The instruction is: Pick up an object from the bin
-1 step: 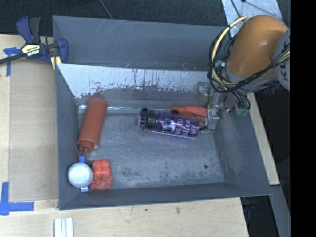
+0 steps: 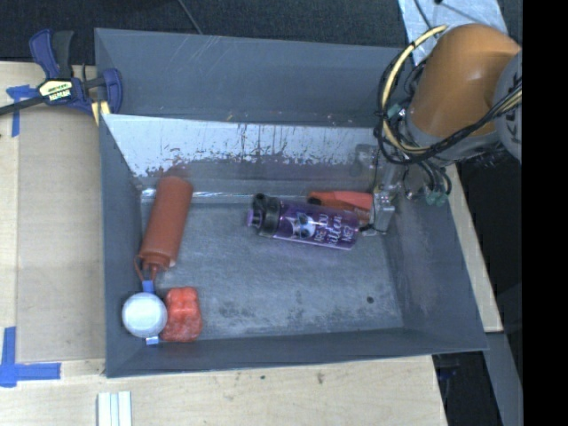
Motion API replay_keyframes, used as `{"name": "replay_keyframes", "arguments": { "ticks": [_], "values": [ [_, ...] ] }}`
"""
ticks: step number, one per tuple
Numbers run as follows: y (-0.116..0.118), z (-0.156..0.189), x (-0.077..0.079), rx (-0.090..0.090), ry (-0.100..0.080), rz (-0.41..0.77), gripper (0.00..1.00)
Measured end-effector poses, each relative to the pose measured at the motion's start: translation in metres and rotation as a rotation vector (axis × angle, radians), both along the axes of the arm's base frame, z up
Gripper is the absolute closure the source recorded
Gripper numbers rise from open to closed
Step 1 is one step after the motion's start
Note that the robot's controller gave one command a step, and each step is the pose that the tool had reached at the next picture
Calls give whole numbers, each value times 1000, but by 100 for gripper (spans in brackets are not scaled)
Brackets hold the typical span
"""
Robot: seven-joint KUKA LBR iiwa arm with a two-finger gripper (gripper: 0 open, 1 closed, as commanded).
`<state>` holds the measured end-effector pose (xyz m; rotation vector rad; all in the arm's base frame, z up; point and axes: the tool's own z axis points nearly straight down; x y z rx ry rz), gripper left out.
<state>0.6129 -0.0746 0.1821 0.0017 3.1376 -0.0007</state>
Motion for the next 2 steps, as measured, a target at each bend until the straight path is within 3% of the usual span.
{"name": "replay_keyframes", "arguments": {
  "ticks": [1,2],
  "values": [
    [10,-51,6,-1,-5,68,0],
    [23,-107,15,3,5,125,100]
  ]
}}
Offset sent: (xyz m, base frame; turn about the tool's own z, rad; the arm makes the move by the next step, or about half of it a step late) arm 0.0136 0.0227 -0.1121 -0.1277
